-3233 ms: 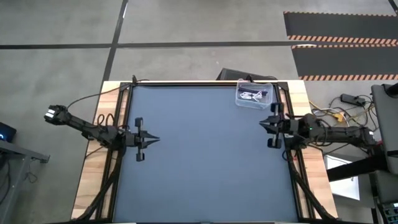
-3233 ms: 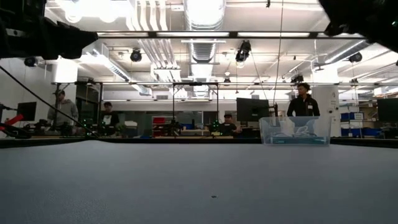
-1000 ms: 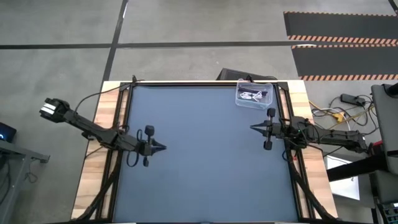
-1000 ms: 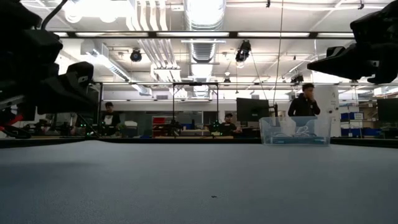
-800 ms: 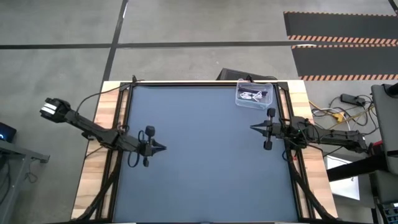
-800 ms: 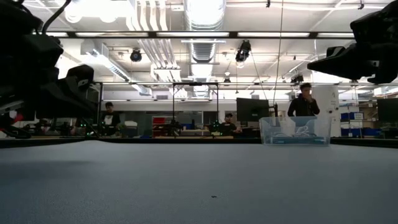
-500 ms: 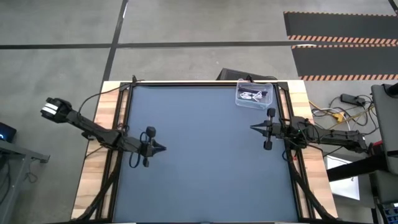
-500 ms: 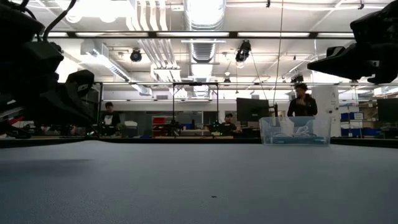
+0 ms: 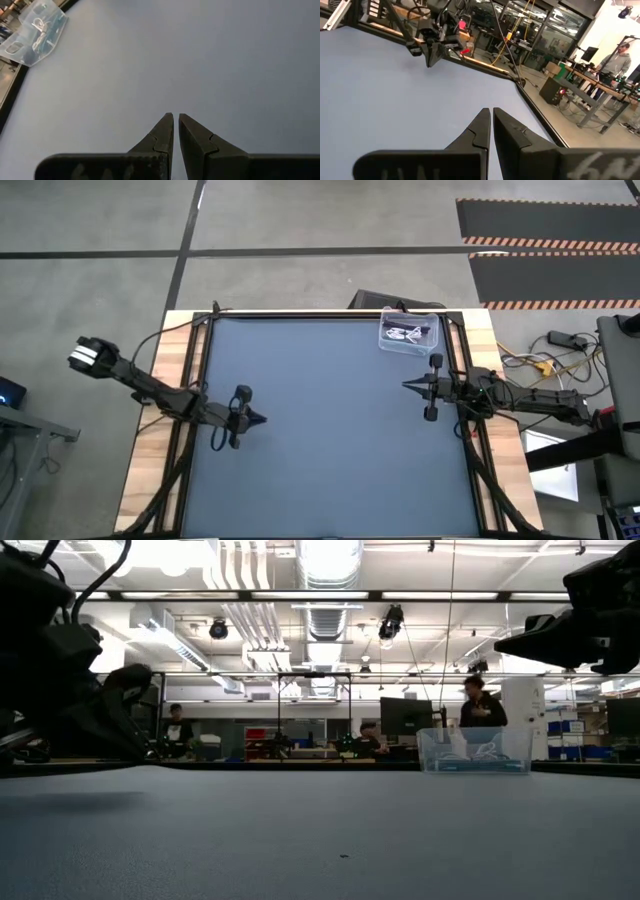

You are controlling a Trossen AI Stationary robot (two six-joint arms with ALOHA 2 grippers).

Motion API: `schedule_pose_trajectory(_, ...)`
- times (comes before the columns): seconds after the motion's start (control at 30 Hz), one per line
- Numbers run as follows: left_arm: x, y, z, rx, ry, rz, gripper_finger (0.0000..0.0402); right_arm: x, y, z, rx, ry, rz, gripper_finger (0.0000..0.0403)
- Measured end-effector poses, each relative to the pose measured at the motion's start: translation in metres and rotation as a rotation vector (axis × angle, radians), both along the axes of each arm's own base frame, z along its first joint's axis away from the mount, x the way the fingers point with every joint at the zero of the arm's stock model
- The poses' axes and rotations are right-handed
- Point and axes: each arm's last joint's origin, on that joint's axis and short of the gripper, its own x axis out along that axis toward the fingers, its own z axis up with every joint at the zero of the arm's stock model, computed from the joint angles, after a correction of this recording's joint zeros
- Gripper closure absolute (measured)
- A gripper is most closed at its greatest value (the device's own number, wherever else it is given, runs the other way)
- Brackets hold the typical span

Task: Pick and place USB-C Cables
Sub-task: Return to Home Position

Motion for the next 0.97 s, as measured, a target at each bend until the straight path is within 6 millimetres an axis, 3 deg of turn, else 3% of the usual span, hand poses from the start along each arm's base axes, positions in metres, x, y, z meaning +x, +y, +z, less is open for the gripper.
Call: schedule_pose_trajectory(0.97, 0.0, 0.0, -0.011, 0.025, 0.08, 0.001, 0.0388, 0.0, 0.0, 0.0, 0.001, 0.0, 0.0, 0.0392)
